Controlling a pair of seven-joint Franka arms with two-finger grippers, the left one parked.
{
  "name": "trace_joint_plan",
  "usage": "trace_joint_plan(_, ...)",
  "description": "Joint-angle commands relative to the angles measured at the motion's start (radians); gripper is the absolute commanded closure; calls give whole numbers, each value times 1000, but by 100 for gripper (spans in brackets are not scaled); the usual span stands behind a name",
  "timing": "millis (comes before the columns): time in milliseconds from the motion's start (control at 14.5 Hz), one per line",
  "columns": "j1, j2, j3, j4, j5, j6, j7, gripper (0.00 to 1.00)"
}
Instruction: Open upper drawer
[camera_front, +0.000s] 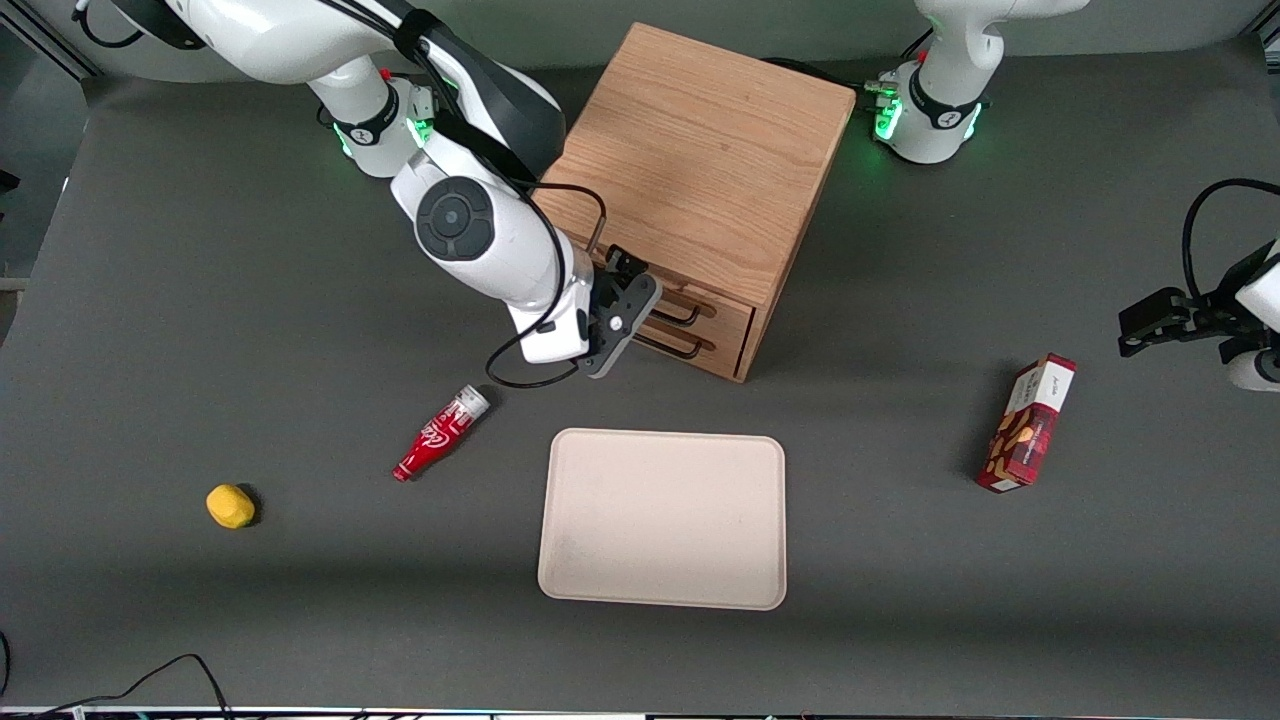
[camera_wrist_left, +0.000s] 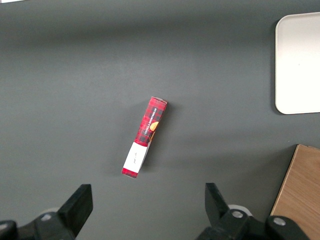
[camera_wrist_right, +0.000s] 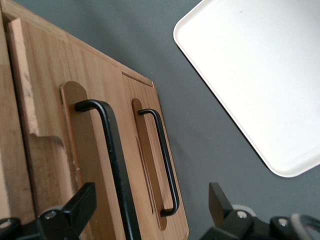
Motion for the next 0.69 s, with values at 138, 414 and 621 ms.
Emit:
trace_joint_plan(138,6,43,12,23,-51,14,-76,0)
trace_joint_plan(414,-8,79,10,31,-132,17,-104,0)
trace_joint_plan(621,-9,91,-5,51,-189,15,-144,0)
